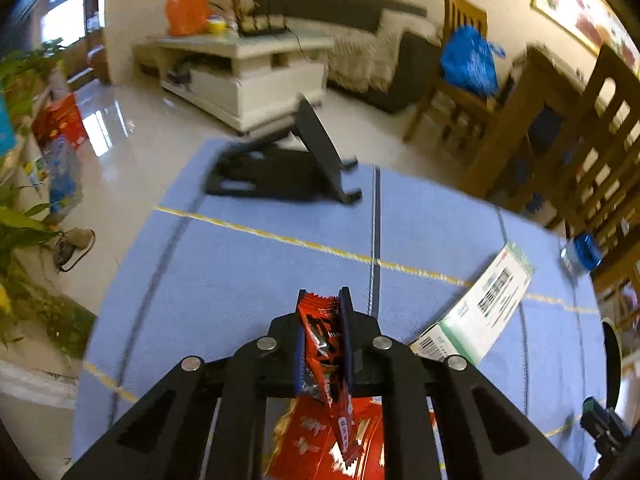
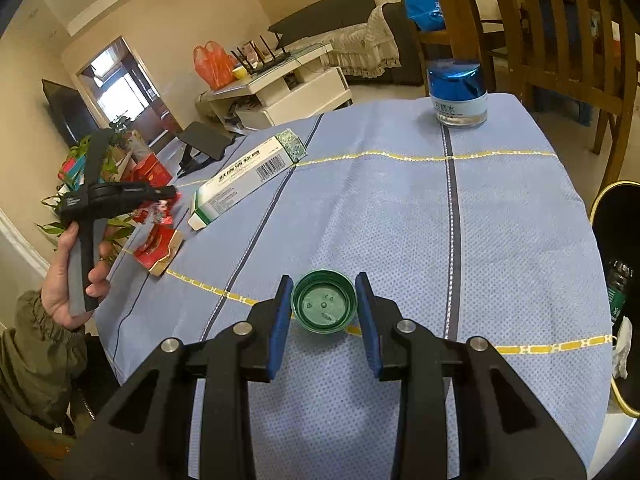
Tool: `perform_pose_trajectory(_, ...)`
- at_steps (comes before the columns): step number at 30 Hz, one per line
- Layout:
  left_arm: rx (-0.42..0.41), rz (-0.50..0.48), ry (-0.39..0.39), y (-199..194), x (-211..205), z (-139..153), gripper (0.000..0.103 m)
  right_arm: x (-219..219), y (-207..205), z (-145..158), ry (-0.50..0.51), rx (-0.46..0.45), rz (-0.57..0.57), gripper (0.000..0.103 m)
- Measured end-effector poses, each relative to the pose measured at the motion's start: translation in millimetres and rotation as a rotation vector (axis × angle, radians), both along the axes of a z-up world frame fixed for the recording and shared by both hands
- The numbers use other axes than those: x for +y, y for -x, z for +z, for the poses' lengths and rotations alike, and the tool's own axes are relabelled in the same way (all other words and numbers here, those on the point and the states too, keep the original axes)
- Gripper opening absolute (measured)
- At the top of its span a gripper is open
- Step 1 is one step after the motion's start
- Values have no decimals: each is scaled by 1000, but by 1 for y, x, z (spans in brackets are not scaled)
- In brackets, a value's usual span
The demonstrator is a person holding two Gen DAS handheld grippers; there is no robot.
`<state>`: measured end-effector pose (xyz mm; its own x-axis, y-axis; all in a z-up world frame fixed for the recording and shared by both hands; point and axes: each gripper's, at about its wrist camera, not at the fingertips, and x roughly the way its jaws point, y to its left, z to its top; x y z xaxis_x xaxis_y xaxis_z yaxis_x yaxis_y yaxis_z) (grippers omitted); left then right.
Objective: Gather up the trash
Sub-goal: 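Lift the bottle cap with the right tool while the left tool grasps the red snack wrapper, then drop the bottle cap into the bin with the right tool while the left tool carries the wrapper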
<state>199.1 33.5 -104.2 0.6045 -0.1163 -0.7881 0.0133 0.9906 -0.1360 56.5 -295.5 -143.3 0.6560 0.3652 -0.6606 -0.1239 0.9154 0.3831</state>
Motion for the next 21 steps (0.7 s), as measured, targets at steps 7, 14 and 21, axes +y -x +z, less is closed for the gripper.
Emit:
perform_pose_trajectory(7,-166,-54,-121,47,-33,42,13,-2,3,3,13,-20,-20,32)
perform_pose_trajectory(14,-181,-269,-22,76,-101,55,13,-39,13,12,57,-40,-165,32)
perform_pose_trajectory(21,-177,-450,9,102,-176,62,13,-138,36,44,213,-99,-525,32)
